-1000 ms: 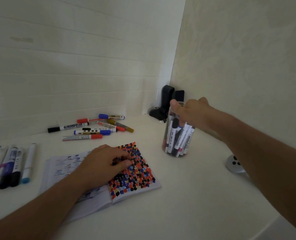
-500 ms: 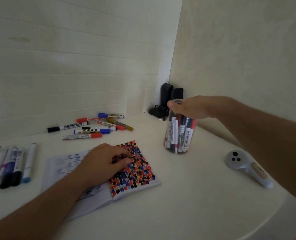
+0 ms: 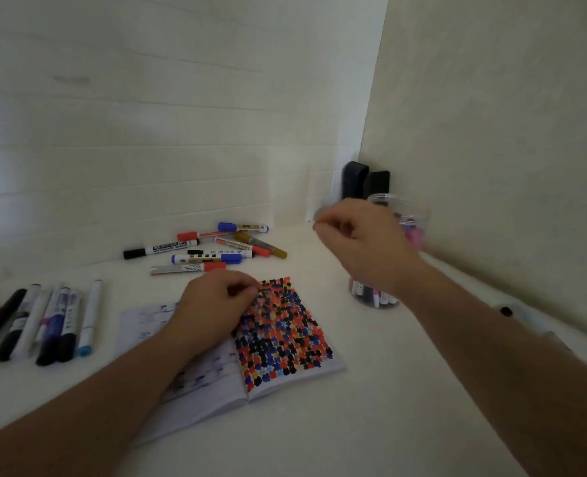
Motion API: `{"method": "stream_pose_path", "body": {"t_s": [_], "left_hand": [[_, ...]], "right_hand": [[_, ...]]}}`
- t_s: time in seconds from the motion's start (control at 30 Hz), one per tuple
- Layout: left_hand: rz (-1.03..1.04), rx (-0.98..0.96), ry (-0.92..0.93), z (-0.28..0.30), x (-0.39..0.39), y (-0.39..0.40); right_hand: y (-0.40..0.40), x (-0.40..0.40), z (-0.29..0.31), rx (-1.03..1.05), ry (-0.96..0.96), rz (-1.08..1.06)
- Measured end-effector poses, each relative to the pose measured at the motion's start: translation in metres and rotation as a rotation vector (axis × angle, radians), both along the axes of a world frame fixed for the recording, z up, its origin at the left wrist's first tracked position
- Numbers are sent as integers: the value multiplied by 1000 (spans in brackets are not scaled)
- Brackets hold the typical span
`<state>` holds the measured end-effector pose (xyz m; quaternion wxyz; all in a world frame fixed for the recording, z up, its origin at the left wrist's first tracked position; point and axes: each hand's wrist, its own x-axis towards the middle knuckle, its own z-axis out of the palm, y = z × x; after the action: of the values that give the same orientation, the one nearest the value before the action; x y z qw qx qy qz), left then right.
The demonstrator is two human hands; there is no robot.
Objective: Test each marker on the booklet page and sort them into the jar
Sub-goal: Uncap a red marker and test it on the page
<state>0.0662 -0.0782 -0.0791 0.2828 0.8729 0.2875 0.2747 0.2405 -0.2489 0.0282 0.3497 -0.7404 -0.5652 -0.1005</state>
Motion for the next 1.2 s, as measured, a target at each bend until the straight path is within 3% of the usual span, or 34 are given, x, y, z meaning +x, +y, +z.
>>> {"method": "stream_pose_path", "body": {"t_s": [0.1, 0.2, 0.3, 0.4, 0.63, 0.7, 0.77, 0.83, 0.9, 0.97, 1.1, 1.2], "left_hand": [[155, -169, -91, 9, -3, 31], [256, -29, 19, 8, -12, 67], [411, 161, 241, -8, -24, 101], [425, 205, 370, -15, -25, 111], [383, 366, 447, -7, -18, 99], [366, 412, 335, 1, -13, 85], [258, 307, 134, 16, -4, 58], [75, 72, -25, 31, 4, 25], [-99, -83, -72, 37, 7, -4], [-202, -106, -32, 32, 6, -22], [-232, -132, 43, 17, 1, -18], [-150, -283, -153, 13, -7, -4]], "right_hand": [[34, -20, -49, -158, 265, 66], [56, -25, -89, -169, 430, 56], [65, -26, -103, -202, 407, 49], [66, -23, -105, -222, 394, 69], [66, -16, -108, -190, 431, 95], [65, -15, -107, -168, 436, 103], [63, -17, -104, -122, 451, 107], [60, -20, -99, -16, 500, 143], [57, -24, -92, 94, 524, 208], [55, -28, -87, 150, 469, 234], [49, -30, -85, 137, 260, 192], [45, -26, -84, 64, 101, 210]]}}
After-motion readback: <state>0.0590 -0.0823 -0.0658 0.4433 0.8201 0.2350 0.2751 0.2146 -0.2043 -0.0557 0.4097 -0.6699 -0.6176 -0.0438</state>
